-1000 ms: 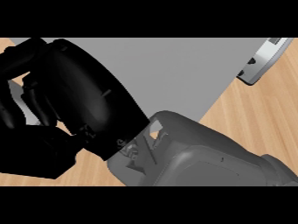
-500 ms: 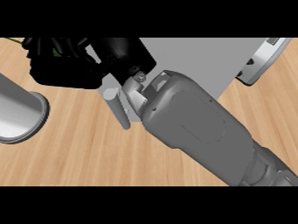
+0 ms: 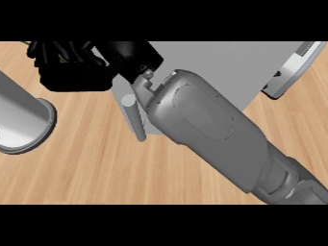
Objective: Pick up the wine, place it into the cabinet and close the cabinet
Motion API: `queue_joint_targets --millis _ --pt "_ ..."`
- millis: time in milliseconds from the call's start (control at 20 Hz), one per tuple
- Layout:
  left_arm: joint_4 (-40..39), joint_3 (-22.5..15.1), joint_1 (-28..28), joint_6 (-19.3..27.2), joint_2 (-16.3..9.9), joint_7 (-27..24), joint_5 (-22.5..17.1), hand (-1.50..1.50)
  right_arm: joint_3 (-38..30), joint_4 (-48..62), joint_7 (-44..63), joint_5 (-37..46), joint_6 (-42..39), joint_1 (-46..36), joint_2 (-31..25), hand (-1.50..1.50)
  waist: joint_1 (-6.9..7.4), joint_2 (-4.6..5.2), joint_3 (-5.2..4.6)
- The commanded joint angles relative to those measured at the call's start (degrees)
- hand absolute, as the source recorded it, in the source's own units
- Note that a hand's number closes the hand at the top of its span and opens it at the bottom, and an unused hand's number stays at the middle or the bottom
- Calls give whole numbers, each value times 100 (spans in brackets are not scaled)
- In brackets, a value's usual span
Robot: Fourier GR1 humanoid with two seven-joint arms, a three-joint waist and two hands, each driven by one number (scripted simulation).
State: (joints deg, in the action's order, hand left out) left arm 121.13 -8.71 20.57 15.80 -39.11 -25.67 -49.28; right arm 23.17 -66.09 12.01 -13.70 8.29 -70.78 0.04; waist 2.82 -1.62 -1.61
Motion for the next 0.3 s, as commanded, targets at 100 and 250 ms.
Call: queue_joint_targets --millis 100,250 --pt "-137 18 -91 9 67 -24 73 -150 -340 888 -249 272 90 187 -574 150 -202 240 149" --pt "126 -9 -103 117 60 74 69 -150 -350 1049 -418 297 76 175 -581 150 -177 229 160"
